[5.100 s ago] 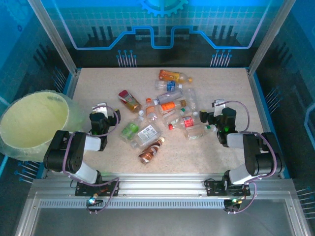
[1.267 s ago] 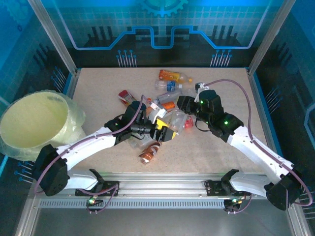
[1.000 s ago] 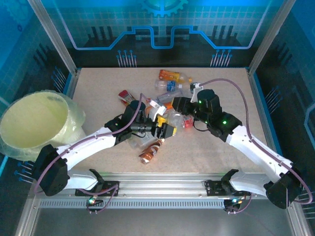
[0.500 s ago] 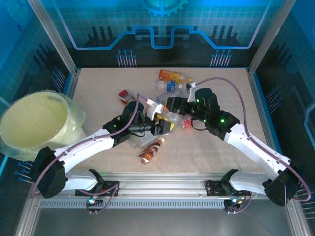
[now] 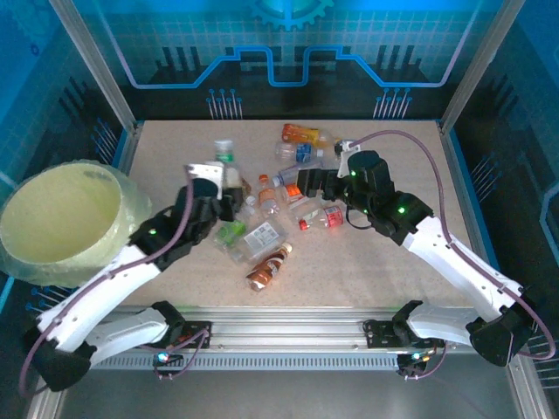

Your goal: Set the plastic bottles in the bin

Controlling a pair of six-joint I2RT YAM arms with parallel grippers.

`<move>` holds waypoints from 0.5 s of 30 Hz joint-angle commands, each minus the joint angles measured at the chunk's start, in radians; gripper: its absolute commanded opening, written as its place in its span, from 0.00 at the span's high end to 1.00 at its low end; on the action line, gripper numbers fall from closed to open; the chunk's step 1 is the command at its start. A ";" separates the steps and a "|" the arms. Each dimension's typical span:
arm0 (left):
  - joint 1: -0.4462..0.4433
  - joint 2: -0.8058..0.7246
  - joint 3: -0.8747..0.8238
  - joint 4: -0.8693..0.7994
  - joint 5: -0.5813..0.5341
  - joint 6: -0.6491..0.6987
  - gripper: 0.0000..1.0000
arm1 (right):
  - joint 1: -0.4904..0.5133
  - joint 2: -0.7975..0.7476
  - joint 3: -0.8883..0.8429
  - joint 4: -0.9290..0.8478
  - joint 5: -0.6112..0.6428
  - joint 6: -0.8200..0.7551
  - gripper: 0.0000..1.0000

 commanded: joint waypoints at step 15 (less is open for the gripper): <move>0.405 -0.021 0.313 -0.077 -0.503 0.373 0.57 | 0.011 0.002 0.042 -0.055 -0.002 -0.082 0.00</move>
